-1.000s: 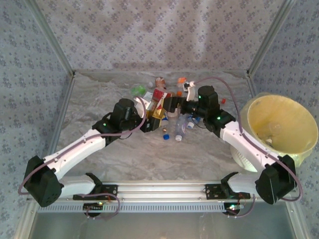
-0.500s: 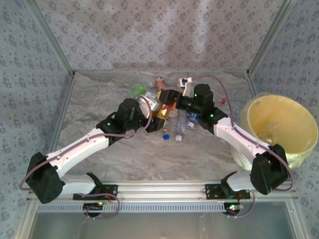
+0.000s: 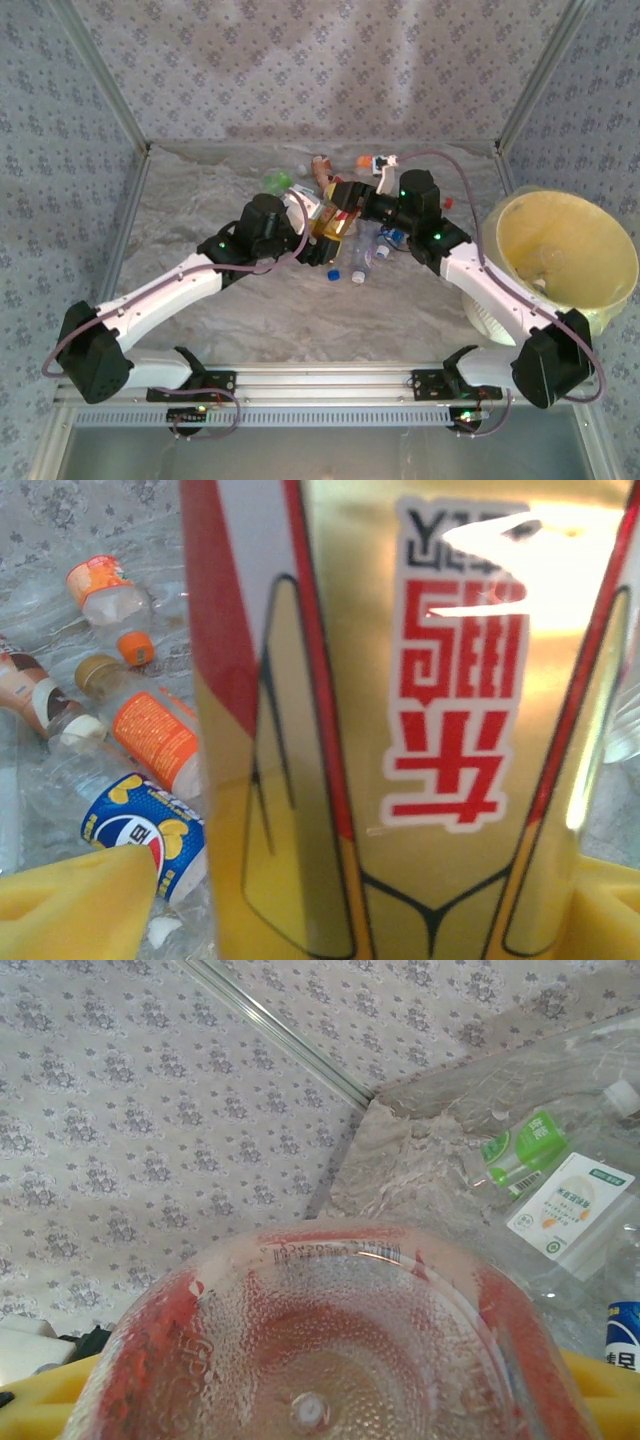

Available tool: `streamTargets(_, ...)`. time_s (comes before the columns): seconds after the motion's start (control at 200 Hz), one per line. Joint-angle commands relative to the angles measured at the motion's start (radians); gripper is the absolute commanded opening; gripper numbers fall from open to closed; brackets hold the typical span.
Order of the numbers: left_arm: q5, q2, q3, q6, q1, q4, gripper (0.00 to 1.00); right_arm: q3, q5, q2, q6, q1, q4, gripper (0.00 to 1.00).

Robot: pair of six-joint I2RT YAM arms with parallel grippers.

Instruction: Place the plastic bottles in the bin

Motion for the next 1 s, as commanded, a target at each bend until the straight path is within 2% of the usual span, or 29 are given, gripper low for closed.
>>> streamTargets(0.0,-0.004,-0.006,0.030,-0.006,0.011,-0.002,0.97,0.044,0.051,-0.061,-0.081,-0.043,-0.135,0.52)
streamTargets(0.08,0.008,-0.033,0.009,-0.017,0.012,0.033,0.98,0.081,0.102,-0.102,-0.119,-0.067,-0.244,0.50)
streamTargets(0.17,-0.013,-0.080,-0.033,-0.039,0.010,0.099,0.98,0.146,0.182,-0.148,-0.239,-0.083,-0.401,0.48)
streamTargets(0.405,-0.283,-0.155,-0.110,-0.096,0.018,0.169,0.98,0.363,0.456,-0.252,-0.459,-0.114,-0.756,0.46)
streamTargets(0.56,-0.361,-0.172,-0.151,-0.142,0.041,0.208,0.98,0.548,0.628,-0.244,-0.572,-0.151,-0.985,0.43)
streamTargets(0.769,-0.391,-0.154,-0.164,-0.189,0.062,0.224,0.98,0.668,0.830,-0.255,-0.638,-0.265,-1.053,0.43)
streamTargets(0.914,-0.393,-0.139,-0.142,-0.196,0.065,0.191,0.98,0.704,1.090,-0.270,-0.694,-0.356,-1.076,0.41)
streamTargets(0.994,-0.393,-0.133,-0.136,-0.201,0.069,0.185,0.98,0.698,1.148,-0.295,-0.719,-0.409,-1.070,0.40)
